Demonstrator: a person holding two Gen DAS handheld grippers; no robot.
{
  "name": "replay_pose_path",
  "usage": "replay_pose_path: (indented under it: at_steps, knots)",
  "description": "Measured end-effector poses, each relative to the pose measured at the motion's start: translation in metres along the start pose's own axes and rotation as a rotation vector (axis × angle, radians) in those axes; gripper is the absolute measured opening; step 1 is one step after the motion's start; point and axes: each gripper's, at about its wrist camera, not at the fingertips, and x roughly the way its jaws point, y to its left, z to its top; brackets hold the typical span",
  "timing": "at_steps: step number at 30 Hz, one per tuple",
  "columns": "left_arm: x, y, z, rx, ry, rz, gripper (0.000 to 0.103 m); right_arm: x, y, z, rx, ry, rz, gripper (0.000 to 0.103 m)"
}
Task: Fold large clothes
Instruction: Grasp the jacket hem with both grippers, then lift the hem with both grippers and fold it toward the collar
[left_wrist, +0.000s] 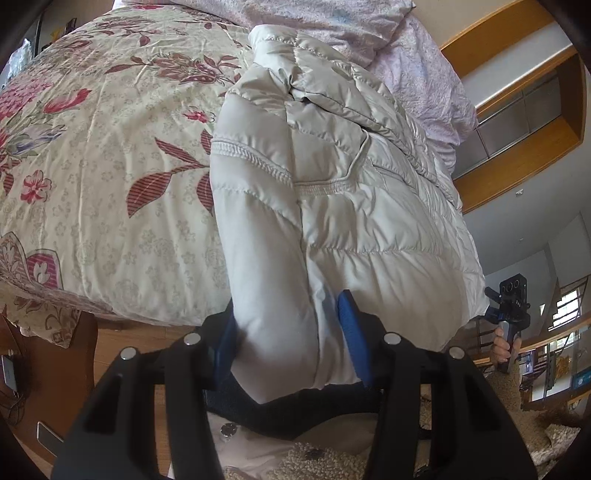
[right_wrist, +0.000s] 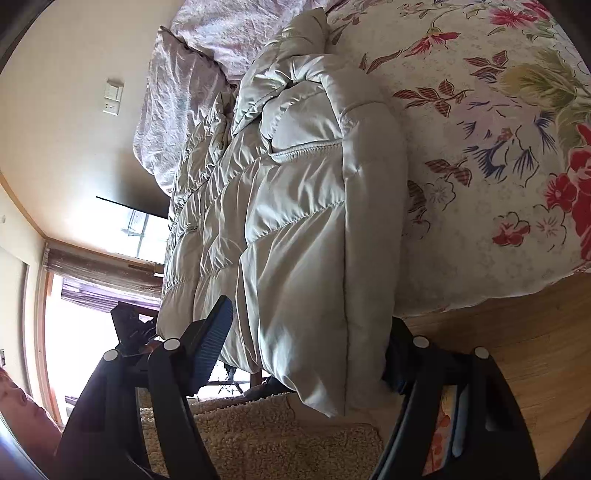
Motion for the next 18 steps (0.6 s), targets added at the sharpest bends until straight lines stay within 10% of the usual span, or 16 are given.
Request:
replay_pose_path:
  at_steps: [3,7,18]
  knots:
    - [-0.001,0.000,-0.001,-0.021,0.002,0.007,0.038,0.003,0.002,0.000,0.000,0.002,0.007,0.067]
    - [-0.012,-0.001,0.004,-0.041,-0.040,-0.003,0.018,0.002,0.006,0.003,-0.005,-0.030,-0.049,0.029]
    - [-0.063,-0.035,0.049,0.023,-0.276,0.017,0.014,-0.026,0.081,0.029,-0.206,-0.309,-0.130,0.019]
